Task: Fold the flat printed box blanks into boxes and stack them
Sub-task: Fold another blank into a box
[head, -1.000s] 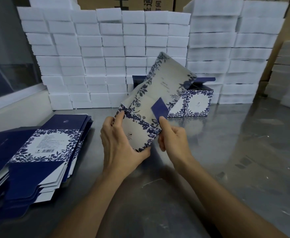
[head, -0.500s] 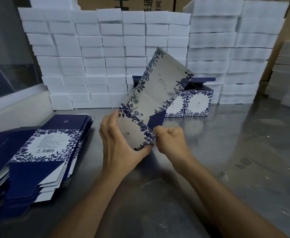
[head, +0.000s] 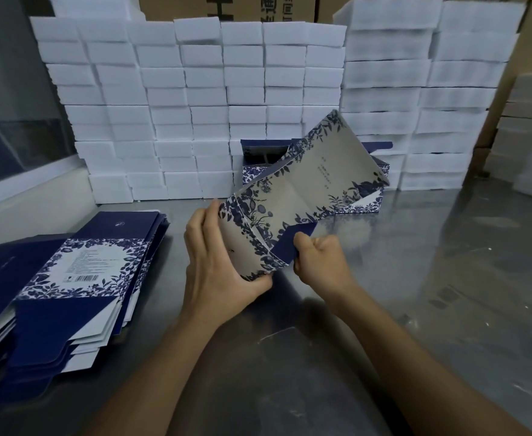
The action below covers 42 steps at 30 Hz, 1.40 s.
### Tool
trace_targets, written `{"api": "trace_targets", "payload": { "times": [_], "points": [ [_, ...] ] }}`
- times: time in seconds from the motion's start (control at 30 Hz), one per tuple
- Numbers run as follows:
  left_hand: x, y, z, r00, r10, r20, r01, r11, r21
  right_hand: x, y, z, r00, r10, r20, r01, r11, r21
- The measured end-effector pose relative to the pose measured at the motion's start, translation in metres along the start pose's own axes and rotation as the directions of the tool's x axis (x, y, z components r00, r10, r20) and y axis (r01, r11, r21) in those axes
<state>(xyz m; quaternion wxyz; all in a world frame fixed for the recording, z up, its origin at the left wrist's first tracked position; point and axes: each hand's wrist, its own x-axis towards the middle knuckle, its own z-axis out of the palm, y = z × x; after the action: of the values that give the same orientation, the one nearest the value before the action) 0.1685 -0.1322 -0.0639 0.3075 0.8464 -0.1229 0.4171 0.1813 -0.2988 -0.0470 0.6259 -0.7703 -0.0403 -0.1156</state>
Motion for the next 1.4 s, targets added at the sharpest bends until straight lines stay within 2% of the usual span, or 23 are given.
{"api": "trace_targets", "payload": {
  "times": [0.1, 0.2, 0.33, 0.67, 0.8, 0.93, 1.07, 1.23, 1.4],
  "points": [
    [0.001, 0.000, 0.000, 1.000, 0.015, 0.025, -0.015, 1.000, 0.005, 0.001, 0.006, 0.000, 0.996, 0.073, -0.045, -0.072, 0.997, 0.033],
    [0.003, 0.001, -0.001, 0.999, 0.030, 0.039, -0.030, 1.000, 0.007, 0.002, 0.006, -0.001, 0.981, 0.171, -0.093, -0.152, 0.973, 0.176],
    [0.002, 0.001, -0.002, 0.997, 0.062, 0.049, -0.061, 0.998, -0.017, 0.004, 0.006, -0.008, 0.962, 0.223, -0.154, -0.171, 0.940, 0.295],
    [0.000, 0.005, -0.005, 0.997, 0.064, 0.031, -0.061, 0.995, -0.075, 0.004, 0.009, -0.013, 0.973, 0.128, -0.192, -0.076, 0.964, 0.257],
    [0.000, 0.009, 0.000, 1.000, -0.006, 0.013, 0.007, 0.997, -0.076, 0.003, 0.005, -0.005, 0.988, 0.072, -0.139, -0.045, 0.982, 0.185],
    [-0.001, 0.006, 0.004, 0.997, -0.066, -0.027, 0.064, 0.994, -0.086, 0.004, 0.005, 0.001, 0.994, 0.080, -0.069, -0.062, 0.972, 0.225],
    [-0.004, 0.004, 0.006, 0.990, -0.138, -0.012, 0.137, 0.986, -0.093, 0.003, 0.007, 0.003, 0.996, 0.064, -0.059, -0.049, 0.973, 0.225],
    [-0.006, 0.001, 0.007, 0.993, -0.105, 0.050, 0.112, 0.978, -0.176, 0.003, 0.003, 0.002, 0.993, 0.074, -0.091, -0.056, 0.981, 0.187],
    [-0.007, 0.002, 0.005, 0.995, -0.063, 0.077, 0.080, 0.969, -0.232, 0.002, 0.000, 0.000, 0.993, 0.082, -0.083, -0.056, 0.960, 0.274]
  ]
}}
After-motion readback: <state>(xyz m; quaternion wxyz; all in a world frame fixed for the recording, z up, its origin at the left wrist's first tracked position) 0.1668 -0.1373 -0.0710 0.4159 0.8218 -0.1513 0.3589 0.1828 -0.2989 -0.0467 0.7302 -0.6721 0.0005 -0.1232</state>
